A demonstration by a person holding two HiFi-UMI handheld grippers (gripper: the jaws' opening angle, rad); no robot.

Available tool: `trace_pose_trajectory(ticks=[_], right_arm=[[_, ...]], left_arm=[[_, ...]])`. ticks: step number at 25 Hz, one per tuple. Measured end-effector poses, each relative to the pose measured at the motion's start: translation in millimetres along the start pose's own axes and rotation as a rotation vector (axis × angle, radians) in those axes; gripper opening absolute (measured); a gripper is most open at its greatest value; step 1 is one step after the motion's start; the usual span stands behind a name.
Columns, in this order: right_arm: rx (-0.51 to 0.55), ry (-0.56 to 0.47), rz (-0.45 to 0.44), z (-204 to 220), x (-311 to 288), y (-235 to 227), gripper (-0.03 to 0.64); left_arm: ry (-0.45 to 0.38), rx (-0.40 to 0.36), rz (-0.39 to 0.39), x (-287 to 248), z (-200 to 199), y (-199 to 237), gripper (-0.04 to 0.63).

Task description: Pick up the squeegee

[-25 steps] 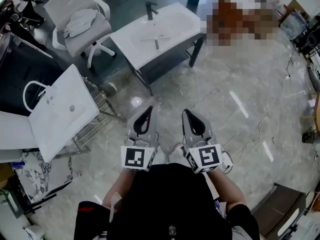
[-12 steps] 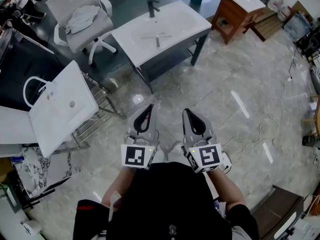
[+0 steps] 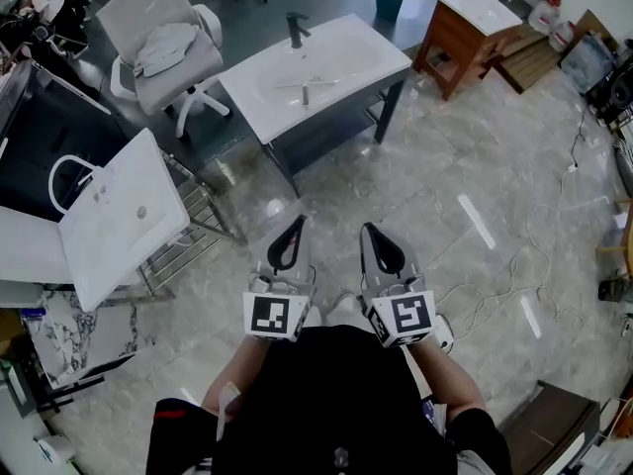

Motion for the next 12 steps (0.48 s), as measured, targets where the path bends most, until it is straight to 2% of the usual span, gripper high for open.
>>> trace_pose_trajectory(ticks=[9,12], right_arm=[[0.004,-0.025,-0.036,9.1,13.1,-24.3,0.002],[0.011,-0.024,-0.041,8.4,17.7,-30.5,0.003]], left_arm=[[-0.037,0.012,-0.055,-3.0,13.2,-22.3,0.002],[-0.040,-0.011,-0.052,-6.3,17.3,-27.1,0.002]])
Point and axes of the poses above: the fingertips, and each gripper's own axes: x backward along the fingers, y to its left, z out of its underside, the point moved 7 cm from there along x, backward along the fingers, and after that the axes turned 15 degrees about x, right-handed, at the moved point
